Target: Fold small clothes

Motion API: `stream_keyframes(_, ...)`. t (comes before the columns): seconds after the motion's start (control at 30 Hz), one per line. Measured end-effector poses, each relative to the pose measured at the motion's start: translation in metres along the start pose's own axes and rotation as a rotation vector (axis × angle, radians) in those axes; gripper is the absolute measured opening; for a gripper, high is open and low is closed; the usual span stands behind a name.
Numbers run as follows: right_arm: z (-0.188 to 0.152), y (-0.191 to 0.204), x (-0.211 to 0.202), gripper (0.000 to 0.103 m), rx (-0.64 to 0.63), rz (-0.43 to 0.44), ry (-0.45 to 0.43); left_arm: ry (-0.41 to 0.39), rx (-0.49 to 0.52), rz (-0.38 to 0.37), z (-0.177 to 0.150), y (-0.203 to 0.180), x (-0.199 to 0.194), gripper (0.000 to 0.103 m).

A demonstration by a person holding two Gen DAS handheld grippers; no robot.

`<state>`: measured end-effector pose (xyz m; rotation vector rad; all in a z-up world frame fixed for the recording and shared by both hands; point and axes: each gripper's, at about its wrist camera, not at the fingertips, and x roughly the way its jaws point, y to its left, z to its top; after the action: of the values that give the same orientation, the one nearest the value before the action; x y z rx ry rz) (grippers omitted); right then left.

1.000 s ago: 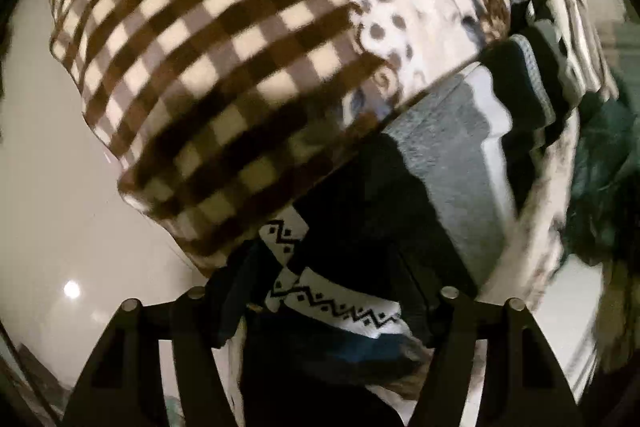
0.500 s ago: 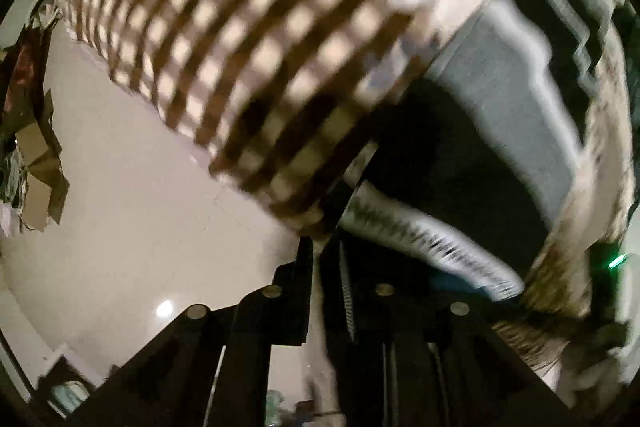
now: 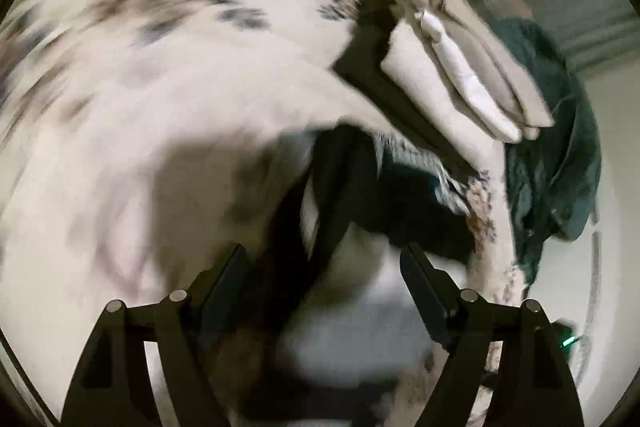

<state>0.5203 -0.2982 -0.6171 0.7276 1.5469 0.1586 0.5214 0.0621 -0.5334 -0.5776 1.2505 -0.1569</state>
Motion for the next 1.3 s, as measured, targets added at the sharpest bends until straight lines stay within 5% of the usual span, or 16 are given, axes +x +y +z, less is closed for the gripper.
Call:
stream_keyframes(0.07,0.049,0.014,0.010,0.068,0.038,0.044,-0.057,0.035,0.061,0.010,0.021,-0.010,0.031,0.075)
stream_keyframes(0.17,0.103,0.019,0.029,0.068,0.103,0.100,-0.092,0.037,0.181,0.002,0.038,-0.025,0.055,0.009)
stream_keyframes(0.23,0.132,0.015,0.035,0.062,0.152,0.162,-0.106,-0.015,0.221,-0.019,0.040,-0.030,0.048,0.009)
stream_keyframes(0.27,0.137,0.018,0.035,0.017,0.150,0.175,-0.127,-0.051,0.225,-0.035,0.038,-0.028,0.039,0.009)
stream_keyframes(0.3,0.137,0.020,0.034,0.006,0.145,0.154,-0.141,-0.065,0.216,-0.039,0.037,-0.023,0.031,0.009)
stream_keyframes(0.4,0.144,0.024,0.021,0.005,0.146,0.163,-0.218,-0.047,0.165,-0.041,0.044,0.001,0.037,0.009)
stream_keyframes(0.63,0.178,0.041,0.047,0.008,0.061,0.027,-0.115,0.036,0.064,-0.108,0.069,0.014,0.064,0.009)
stream_keyframes(0.7,0.179,0.035,0.030,0.021,0.083,0.088,-0.152,0.043,0.042,-0.158,0.074,0.014,0.059,0.013)
stream_keyframes(0.73,0.179,0.034,0.027,0.047,0.089,0.102,-0.170,0.051,0.034,-0.186,0.075,0.014,0.059,0.017)
stream_keyframes(0.8,0.180,0.023,0.017,0.070,0.121,0.096,-0.191,0.076,0.034,-0.188,0.077,0.011,0.068,0.044)
stream_keyframes(0.9,0.193,0.021,0.039,0.070,0.121,0.072,-0.076,0.086,0.072,-0.174,0.081,0.004,0.080,0.040)
stream_keyframes(0.93,0.193,0.025,0.047,0.059,0.106,0.054,-0.055,0.063,0.121,-0.121,0.082,-0.006,0.082,0.029)
stream_keyframes(0.97,0.191,0.030,0.051,0.015,0.078,0.025,-0.058,0.054,0.163,-0.084,0.084,-0.015,0.085,0.010)
stream_keyframes(1.0,0.190,0.036,0.053,0.004,0.052,-0.003,-0.065,0.053,0.181,-0.076,0.086,-0.019,0.088,0.010)
stream_keyframes(1.13,0.194,0.051,0.045,0.004,0.029,-0.040,-0.190,0.040,0.227,-0.012,0.100,-0.029,0.098,0.010)
stream_keyframes(1.3,0.200,0.041,0.062,0.008,0.074,-0.043,-0.097,0.129,0.110,-0.073,0.107,-0.010,0.112,0.016)
